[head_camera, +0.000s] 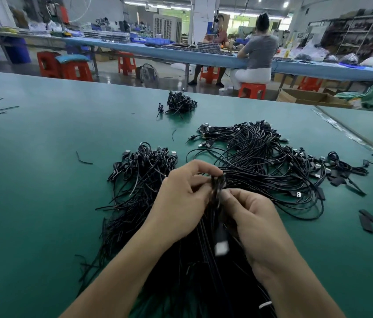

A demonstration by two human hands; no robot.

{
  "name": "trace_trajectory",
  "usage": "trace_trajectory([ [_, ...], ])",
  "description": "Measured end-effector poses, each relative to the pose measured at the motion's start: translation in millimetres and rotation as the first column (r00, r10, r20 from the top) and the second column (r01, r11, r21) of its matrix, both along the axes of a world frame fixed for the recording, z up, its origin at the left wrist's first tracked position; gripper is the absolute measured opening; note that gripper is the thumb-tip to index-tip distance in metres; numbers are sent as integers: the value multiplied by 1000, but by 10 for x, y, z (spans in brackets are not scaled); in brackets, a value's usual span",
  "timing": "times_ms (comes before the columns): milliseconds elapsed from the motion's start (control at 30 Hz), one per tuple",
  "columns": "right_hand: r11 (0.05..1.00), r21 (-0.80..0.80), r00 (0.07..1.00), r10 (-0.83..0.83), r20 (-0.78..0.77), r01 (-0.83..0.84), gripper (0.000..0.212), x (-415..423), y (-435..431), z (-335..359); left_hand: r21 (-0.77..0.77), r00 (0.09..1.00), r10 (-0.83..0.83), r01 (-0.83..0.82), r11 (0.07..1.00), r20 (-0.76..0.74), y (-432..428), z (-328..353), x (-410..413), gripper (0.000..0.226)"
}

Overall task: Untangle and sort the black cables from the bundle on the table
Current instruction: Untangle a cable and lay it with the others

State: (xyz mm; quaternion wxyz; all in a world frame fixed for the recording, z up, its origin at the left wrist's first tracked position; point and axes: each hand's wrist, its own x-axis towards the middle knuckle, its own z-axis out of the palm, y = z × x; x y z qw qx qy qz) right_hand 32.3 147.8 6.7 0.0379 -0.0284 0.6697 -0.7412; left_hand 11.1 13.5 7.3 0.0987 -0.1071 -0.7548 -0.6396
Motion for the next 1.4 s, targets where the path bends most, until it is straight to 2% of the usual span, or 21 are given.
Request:
trace_trajectory([
  [67, 999, 35, 997, -22, 68, 20, 34, -7, 2, -30, 148, 997, -34, 23, 989, 76, -9, 11, -22, 37],
  [133, 998, 48, 995, -32, 91, 27, 35, -27, 20, -52, 280, 986, -113, 75, 957, 124, 10, 43, 0, 24],
  [167, 998, 56, 996, -30, 84, 25, 34, -34, 31, -55, 308, 982, -143, 98, 946, 126, 19, 46, 9, 13],
  [233, 997, 77, 998, -24, 61, 19, 34, -48, 45, -62, 333, 976, -191, 145, 932, 109, 24, 17, 33, 30],
  [300, 996, 74, 996, -58, 63, 53, 35, -64, 60, -73, 368, 976, -204, 165, 915, 71, 43, 48, 48, 29],
  [400, 989, 65, 988, -136, 71, 132, 36, -90, 101, -93, 292, 987, -158, 142, 946, 34, 67, 58, 66, 35],
  [467, 977, 95, 980, -194, 38, 189, 33, -107, 114, -98, 150, 989, -143, 145, 978, -25, 94, 11, 72, 25],
  [567, 954, 106, 960, -278, -34, 280, 26, -119, 130, -79, -75, 993, -43, 35, 997, -112, 108, -68, 87, 21],
  [667, 945, 126, 948, -282, -147, 301, 24, -116, 147, -40, -193, 989, 44, -72, 979, -144, 83, -114, 60, 23],
  [733, 953, 127, 948, -246, -203, 274, 22, -98, 135, -4, -248, 993, 58, -81, 965, -98, 64, -131, 44, 17],
  [800, 962, 148, 951, -190, -243, 230, 21, -77, 126, 26, -221, 999, 40, -47, 974, -37, 54, -108, 31, 7],
  [833, 967, 157, 954, -159, -253, 203, 22, -66, 127, 38, -168, 1000, 22, -19, 986, 14, 56, -80, 25, 11],
  [967, 958, 263, 970, -53, -237, 116, 20, -37, 117, 15, 184, 962, -134, 91, 979, 238, 54, -3, 6, 48],
  [1033, 931, 346, 973, -40, -229, 120, 18, -28, 90, -18, 248, 950, -174, 108, 963, 261, 17, -21, -10, 55],
  [1133, 901, 405, 966, -57, -251, 158, 18, -35, 64, -47, 264, 959, -193, 135, 955, 209, -29, -32, -19, 21],
  [1167, 907, 390, 969, -69, -237, 160, 19, -39, 67, -53, 275, 958, -206, 148, 950, 199, -49, -31, -22, 18],
  [1300, 986, 158, 998, -58, -16, 60, 23, -59, 105, -81, 257, 963, -227, 185, 948, 145, -120, -16, -30, 16],
  [1400, 991, 94, 992, -98, 80, 91, 32, -79, 123, -99, 66, 976, -202, 197, 978, 86, -86, 8, 4, 27],
])
